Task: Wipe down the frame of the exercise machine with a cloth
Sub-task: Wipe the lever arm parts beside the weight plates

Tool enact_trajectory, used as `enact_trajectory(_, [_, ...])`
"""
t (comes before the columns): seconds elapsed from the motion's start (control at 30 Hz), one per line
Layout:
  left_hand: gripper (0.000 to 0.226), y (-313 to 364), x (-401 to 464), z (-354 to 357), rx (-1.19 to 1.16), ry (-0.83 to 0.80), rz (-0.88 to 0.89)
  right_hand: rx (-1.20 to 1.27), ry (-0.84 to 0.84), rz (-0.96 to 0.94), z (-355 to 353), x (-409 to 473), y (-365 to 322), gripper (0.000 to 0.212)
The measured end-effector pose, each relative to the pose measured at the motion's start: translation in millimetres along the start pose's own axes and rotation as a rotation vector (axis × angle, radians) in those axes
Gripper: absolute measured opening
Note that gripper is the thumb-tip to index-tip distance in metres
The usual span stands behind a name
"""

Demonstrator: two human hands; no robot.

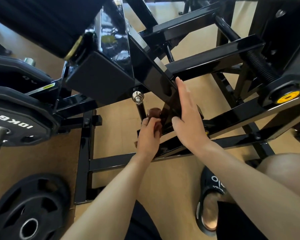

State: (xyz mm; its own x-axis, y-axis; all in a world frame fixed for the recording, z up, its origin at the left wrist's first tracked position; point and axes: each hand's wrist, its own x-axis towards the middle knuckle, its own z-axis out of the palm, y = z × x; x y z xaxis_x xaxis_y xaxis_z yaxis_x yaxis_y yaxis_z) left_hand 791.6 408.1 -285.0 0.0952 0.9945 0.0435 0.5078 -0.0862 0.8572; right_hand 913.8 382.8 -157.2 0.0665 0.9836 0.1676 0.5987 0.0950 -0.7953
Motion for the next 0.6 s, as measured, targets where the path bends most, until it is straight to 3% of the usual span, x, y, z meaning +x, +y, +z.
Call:
enact_trajectory(0.13, [0.038, 30, 5, -5, -0.308, 0.114, 0.084, 0.009, 0.026, 0.000, 4, 0, -1, 0.099])
enact_trajectory(0.23, [0.043, 41, 8, -7, -0.335, 0.141, 0.187, 0.001, 0.073, -0.007, 8, 0, -1, 0.095])
enact_trajectory(0.37, [0.033, 10, 7, -5, -0.165, 0.011, 0.158, -0.005, 0.079, 0.008, 10, 0, -4, 0.094])
enact_trajectory(0.43, [0.032, -14, 0, -1, 0.060, -0.066, 0.108, -0.029, 0.064, 0.015, 9, -1, -4, 0.096])
enact_trajectory(0.5, [0.036, -29, -2, -1, 0.277, -0.084, 0.127, -0.052, 0.048, 0.013, 6, 0, -3, 0.097])
enact_trajectory(0.6, [0.041, -44, -5, -11, 0.387, -0.090, 0.137, -0.072, 0.021, 0.011, 3, 0, -2, 0.099])
